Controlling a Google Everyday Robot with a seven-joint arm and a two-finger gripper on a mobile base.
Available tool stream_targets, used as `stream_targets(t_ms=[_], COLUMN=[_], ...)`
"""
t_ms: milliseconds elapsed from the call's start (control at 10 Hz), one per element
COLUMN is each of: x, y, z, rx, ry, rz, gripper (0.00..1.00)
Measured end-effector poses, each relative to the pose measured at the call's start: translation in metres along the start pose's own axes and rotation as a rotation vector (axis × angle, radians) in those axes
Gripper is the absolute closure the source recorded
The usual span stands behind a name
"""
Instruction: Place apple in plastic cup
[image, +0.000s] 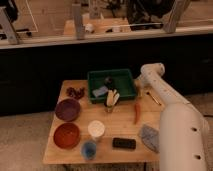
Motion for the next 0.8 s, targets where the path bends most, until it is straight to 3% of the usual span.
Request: stream_targets(t_ms=[400, 600, 800], x=[0.002, -0.001, 0.002], y=[-0.002, -0.002, -0.008], z=[0.000, -0.002, -0.028], rx=[0.008, 0.003, 0.010], ry=[0.006, -0.001, -0.012], rz=[0.004, 0.005, 0.007], gripper=[0.69, 0.77, 0.77])
